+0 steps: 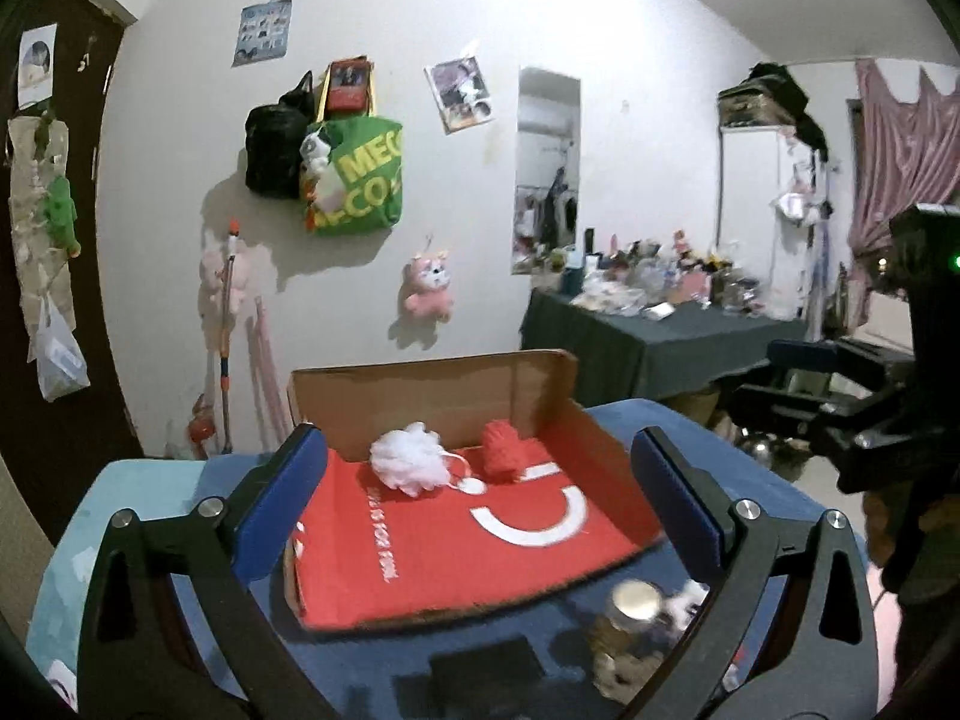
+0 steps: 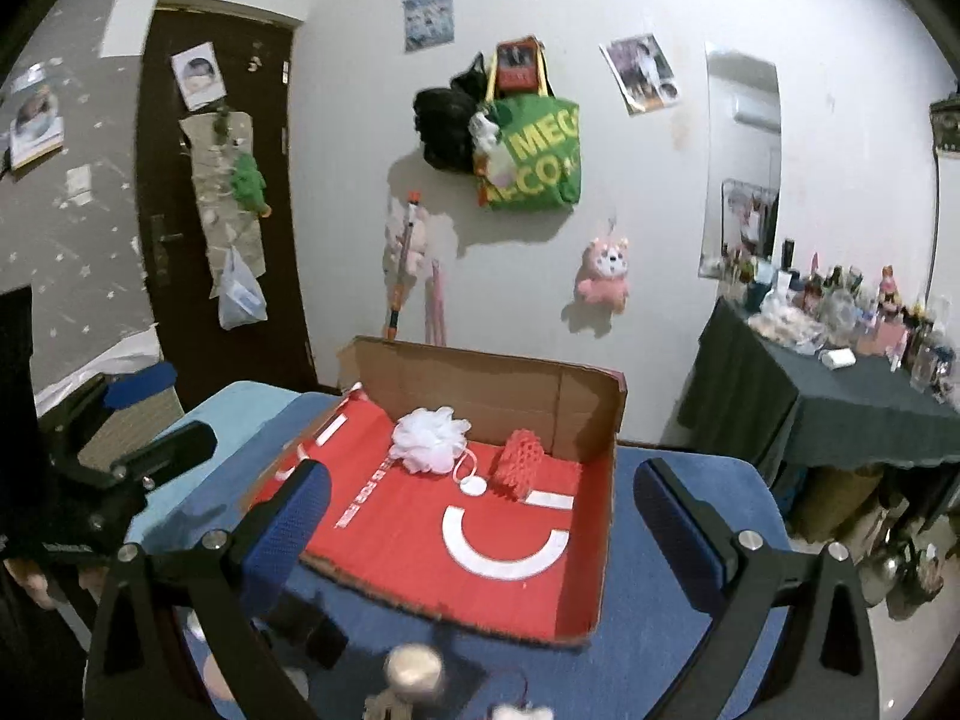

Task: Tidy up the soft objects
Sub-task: 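Withdraw both tools from the box back toward the bed items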

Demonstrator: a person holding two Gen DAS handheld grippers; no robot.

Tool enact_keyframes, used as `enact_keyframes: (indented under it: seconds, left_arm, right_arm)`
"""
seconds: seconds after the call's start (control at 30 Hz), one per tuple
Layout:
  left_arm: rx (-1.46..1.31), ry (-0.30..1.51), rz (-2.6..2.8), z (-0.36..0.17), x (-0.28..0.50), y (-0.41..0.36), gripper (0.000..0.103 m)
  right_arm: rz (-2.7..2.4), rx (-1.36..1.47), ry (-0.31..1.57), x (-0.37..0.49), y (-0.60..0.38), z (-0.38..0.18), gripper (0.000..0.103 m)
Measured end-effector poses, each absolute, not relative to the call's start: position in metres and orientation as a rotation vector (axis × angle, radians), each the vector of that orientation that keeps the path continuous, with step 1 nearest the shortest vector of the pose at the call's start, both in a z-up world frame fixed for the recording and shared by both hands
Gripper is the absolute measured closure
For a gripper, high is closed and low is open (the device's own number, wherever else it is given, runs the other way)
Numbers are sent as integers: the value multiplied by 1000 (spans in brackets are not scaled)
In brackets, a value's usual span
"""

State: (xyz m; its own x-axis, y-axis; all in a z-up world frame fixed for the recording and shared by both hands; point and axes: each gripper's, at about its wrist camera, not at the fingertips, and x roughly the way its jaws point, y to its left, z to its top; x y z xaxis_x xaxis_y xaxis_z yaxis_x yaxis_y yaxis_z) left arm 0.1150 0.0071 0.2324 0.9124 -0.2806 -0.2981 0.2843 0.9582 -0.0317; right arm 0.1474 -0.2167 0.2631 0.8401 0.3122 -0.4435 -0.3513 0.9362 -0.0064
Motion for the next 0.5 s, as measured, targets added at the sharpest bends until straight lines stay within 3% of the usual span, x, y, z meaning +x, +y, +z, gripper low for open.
enact_keyframes:
  seconds: [0.5]
  left_arm:
    - [-22, 267, -265, 173, 12, 9, 0]
  right_arm:
    - [273, -90, 348, 22, -217, 190, 0]
